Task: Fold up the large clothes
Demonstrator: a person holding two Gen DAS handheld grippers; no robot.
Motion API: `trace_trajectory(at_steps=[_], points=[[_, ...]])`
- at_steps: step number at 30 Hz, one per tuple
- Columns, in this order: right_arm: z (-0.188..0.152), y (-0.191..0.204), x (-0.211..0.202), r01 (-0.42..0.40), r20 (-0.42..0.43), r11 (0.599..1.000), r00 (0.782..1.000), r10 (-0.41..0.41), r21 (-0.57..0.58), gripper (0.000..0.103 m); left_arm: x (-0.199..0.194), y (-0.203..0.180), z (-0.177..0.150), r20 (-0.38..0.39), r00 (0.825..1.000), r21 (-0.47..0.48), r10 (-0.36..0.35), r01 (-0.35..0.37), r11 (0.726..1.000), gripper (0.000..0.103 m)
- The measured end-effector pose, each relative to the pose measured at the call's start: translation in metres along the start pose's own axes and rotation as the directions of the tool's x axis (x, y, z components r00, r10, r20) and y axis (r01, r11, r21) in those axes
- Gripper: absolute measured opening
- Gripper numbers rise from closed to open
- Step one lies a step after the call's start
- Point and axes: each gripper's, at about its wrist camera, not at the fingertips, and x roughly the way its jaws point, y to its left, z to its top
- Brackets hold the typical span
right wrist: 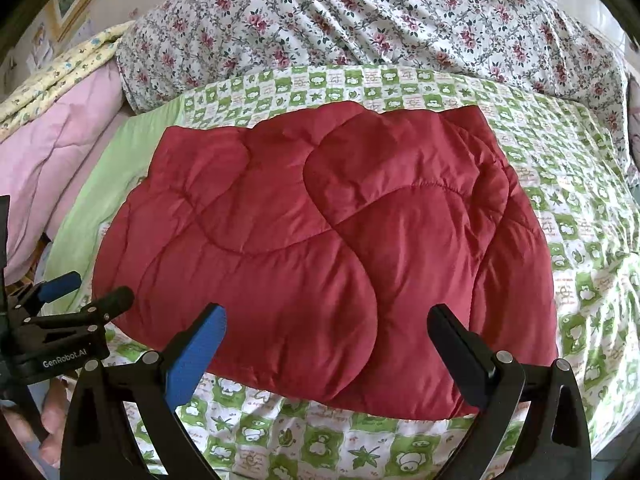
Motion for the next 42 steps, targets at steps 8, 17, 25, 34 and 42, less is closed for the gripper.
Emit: trace_trajectory(at_steps=[8, 17, 25, 34, 42], points=[[-0.0014, 0.0013, -0.0052, -0.003, 0.009, 1.000, 1.000, 0.003, 0.003, 0.101, -0.0024, -0.0008, -0.0008, 0.005, 1.000, 0.000, -0.001, 0.001, 1.000, 0.099], [-0.0017, 0.0016, -0.0058, -0.006, 0.010, 1.000, 1.000, 0.006, 0.001, 0.101, -0.0024, -0.0007, -0.0011, 0.005, 1.000, 0.000, -0.001, 0.001, 1.000, 0.099], [-0.0018, 0.0011, -0.0060, -0.006, 0.012, 1.000, 1.000, 0.006, 0.000, 0.101, -0.0052, -0.0005, -0.0007, 0.015, 1.000, -0.001, 0.009, -0.009, 1.000, 0.099], [-0.0022, 0.0005, -0.0058, -0.011, 0.011, 1.000, 1.000, 0.010, 0.003, 0.101, -0.0055, -0.0006, -0.0005, 0.018, 1.000, 0.003, 0.011, -0.011, 1.000, 0.099], [-0.0023, 0.0004, -0.0060, -0.014, 0.011, 1.000, 1.000, 0.013, 0.005, 0.101, -0.0056, -0.0007, -0.0006, 0.019, 1.000, 0.003, 0.010, -0.010, 1.000, 0.099]])
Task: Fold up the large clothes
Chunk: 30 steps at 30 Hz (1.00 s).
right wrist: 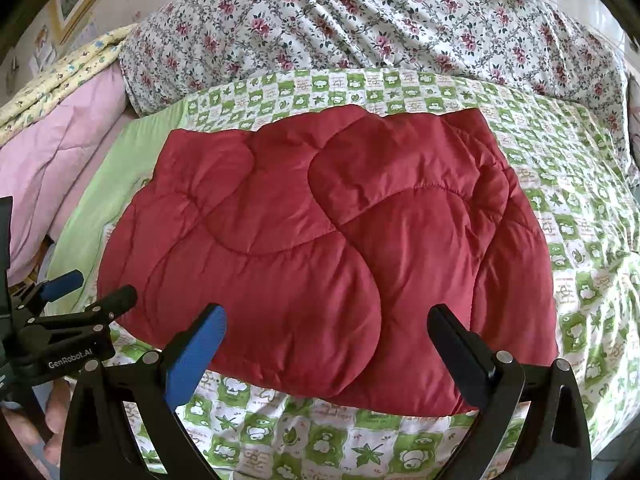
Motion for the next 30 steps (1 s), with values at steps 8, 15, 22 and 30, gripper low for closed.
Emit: trace_trajectory(at_steps=[8, 15, 22, 30], points=[[-0.0008, 0.0012, -0.0001, 0.003, 0.002, 1.000, 1.000, -0.003, 0.001, 0.101, -0.0002, -0.0002, -0.0002, 0.000, 1.000, 0.001, 0.001, -0.001, 1.000, 0.099], [-0.0006, 0.0000, -0.0006, 0.001, 0.002, 1.000, 1.000, -0.001, 0.002, 0.101, -0.0003, -0.0004, -0.0007, 0.000, 1.000, -0.001, 0.001, -0.001, 1.000, 0.099], [-0.0004, -0.0012, -0.0028, 0.000, 0.002, 1.000, 1.000, 0.000, 0.008, 0.101, 0.0002, -0.0016, -0.0014, -0.002, 1.000, -0.001, 0.003, -0.003, 1.000, 0.099], [-0.0006, -0.0022, -0.0029, -0.002, 0.002, 1.000, 1.000, 0.002, 0.011, 0.101, -0.0004, -0.0020, -0.0004, 0.000, 1.000, 0.003, 0.005, -0.005, 1.000, 0.099]])
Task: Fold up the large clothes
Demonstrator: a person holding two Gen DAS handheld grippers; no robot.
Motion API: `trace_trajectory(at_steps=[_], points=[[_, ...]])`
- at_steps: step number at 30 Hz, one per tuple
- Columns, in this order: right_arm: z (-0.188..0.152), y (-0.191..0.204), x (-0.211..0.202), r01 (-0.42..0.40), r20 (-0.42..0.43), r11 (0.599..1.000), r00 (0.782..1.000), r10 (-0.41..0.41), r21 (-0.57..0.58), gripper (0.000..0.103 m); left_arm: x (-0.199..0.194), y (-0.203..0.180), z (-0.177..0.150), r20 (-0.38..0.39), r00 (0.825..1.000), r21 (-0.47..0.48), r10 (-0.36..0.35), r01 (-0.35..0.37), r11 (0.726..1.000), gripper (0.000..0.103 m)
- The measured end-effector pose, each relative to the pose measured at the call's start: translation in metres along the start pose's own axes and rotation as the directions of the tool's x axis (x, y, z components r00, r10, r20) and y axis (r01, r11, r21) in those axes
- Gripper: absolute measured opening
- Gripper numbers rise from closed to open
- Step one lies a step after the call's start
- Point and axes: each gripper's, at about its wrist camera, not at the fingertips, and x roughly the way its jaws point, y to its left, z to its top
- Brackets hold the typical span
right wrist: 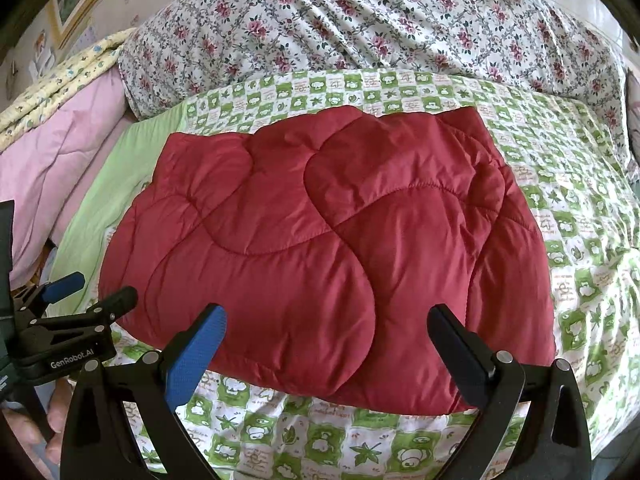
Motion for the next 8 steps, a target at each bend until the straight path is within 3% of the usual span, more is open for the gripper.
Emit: trace_trajectory(at_steps=[8], points=[[0.0000, 0.0006, 0.0001, -0.002, 0.000, 1.000, 1.000, 0.002, 0.000, 0.101, 0.0014, -0.0009, 0.0010, -0.002, 1.000, 0.003, -0.003, 0.003, 1.000, 0.099]])
